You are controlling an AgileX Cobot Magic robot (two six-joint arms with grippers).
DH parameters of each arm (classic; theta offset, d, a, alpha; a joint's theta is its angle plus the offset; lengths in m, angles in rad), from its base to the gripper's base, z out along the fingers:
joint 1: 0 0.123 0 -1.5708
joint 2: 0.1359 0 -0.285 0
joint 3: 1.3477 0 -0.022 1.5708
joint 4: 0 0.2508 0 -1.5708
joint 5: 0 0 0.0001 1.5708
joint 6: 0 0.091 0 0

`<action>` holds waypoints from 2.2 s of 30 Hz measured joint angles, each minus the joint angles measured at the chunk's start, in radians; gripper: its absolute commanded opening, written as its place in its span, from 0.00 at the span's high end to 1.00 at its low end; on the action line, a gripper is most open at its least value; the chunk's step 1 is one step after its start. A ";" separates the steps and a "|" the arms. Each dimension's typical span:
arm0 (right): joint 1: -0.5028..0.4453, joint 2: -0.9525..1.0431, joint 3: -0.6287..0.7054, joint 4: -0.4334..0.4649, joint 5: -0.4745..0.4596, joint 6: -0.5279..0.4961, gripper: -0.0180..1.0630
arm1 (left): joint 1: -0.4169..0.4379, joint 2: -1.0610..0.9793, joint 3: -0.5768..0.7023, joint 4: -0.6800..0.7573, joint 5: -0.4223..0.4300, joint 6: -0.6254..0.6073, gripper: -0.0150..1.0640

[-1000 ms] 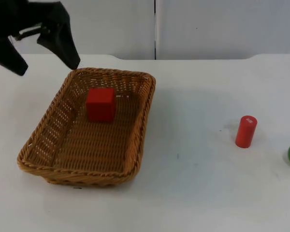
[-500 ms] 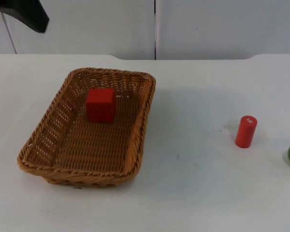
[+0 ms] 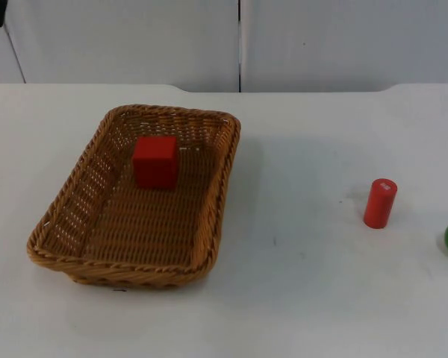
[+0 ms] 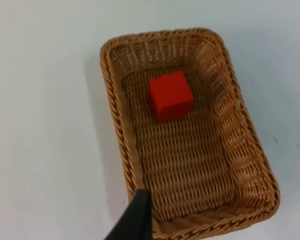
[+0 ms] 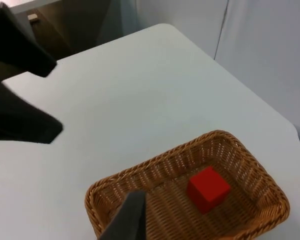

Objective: Pick up the basket with the left hand and place the object to the left of the red cylinder into the basket with the right hand.

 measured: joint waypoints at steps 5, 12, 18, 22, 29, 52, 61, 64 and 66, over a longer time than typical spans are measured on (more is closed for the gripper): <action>0.000 0.000 0.000 0.000 0.000 0.000 0.14 | 0.000 -0.104 0.037 0.000 0.002 0.000 0.13; 0.000 -0.002 0.017 0.000 -0.011 0.000 0.14 | 0.000 -0.224 0.047 0.002 0.048 0.000 0.13; 0.000 -0.007 0.139 0.004 -0.077 0.000 0.14 | 0.000 -0.309 0.047 0.005 0.080 0.000 0.13; 0.000 -0.007 0.239 0.026 -0.141 0.002 0.14 | 0.000 -0.361 0.047 0.008 0.095 0.000 0.13; 0.000 -0.007 0.324 0.049 -0.190 0.006 0.14 | 0.000 -0.399 0.084 0.011 0.109 0.000 0.13; 0.000 -0.008 0.558 0.074 -0.352 0.010 0.14 | 0.000 -0.742 0.239 0.040 0.138 -0.056 0.13; 0.000 -0.113 0.627 0.074 -0.438 0.000 0.14 | 0.000 -0.821 0.242 0.139 0.215 -0.117 0.13; 0.000 -0.175 0.670 0.074 -0.465 -0.004 0.14 | 0.000 -0.831 0.264 0.148 0.215 -0.128 0.13; 0.000 -0.232 0.708 0.074 -0.478 -0.009 0.14 | 0.000 -0.836 0.313 0.148 0.215 -0.132 0.13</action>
